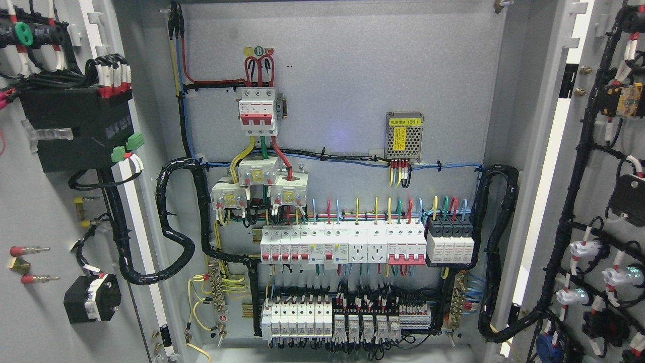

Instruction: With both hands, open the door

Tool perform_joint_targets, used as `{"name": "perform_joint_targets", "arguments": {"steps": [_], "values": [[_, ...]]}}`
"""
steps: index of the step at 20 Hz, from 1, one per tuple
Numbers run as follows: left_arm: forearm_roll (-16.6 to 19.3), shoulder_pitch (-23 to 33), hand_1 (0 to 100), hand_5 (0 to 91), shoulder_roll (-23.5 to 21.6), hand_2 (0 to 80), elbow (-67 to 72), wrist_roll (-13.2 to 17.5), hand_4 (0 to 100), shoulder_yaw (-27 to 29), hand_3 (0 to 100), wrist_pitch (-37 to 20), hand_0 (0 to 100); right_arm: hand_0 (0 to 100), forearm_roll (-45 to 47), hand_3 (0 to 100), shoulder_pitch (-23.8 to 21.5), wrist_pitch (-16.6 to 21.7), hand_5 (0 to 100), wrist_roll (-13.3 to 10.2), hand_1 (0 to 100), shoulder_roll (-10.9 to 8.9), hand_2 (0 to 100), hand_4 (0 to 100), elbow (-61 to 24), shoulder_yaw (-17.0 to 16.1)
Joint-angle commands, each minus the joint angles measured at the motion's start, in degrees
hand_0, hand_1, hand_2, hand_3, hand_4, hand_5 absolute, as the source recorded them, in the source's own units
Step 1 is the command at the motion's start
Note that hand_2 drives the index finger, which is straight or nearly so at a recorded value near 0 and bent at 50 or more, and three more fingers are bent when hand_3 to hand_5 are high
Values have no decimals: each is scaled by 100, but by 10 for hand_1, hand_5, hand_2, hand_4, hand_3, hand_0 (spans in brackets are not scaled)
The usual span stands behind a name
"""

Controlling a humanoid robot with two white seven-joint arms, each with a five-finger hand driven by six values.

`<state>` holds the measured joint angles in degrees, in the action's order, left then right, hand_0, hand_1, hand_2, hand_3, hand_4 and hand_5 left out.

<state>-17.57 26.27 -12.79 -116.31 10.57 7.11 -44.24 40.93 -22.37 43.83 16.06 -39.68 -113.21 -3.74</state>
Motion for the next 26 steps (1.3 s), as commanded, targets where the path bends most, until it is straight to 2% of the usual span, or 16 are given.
{"name": "perform_joint_targets", "arguments": {"steps": [1,8,17,22,26], "values": [[-299,53,0,0,-118,0,-15,-2,31,571,0,-1034,0,107,380,0,-30,-86,0,-7,0,-163,0,0,106,-118],[-633,220,0,0,-276,0,38,7,31,932,0,-1025,0,107,609,0,-91,-86,0,-7,0,-128,0,0,142,-197],[-782,229,0,0,-417,0,451,7,31,1195,0,-946,0,107,609,0,-434,-50,0,11,0,-102,0,0,142,-443],[-862,220,0,0,-470,0,732,7,31,1380,0,-797,0,107,618,0,-628,-50,0,11,0,-102,0,0,142,-645],[-1081,220,0,0,-575,0,873,7,31,1582,0,-551,0,106,880,0,-654,-50,0,11,0,-93,0,0,142,-707]]}}
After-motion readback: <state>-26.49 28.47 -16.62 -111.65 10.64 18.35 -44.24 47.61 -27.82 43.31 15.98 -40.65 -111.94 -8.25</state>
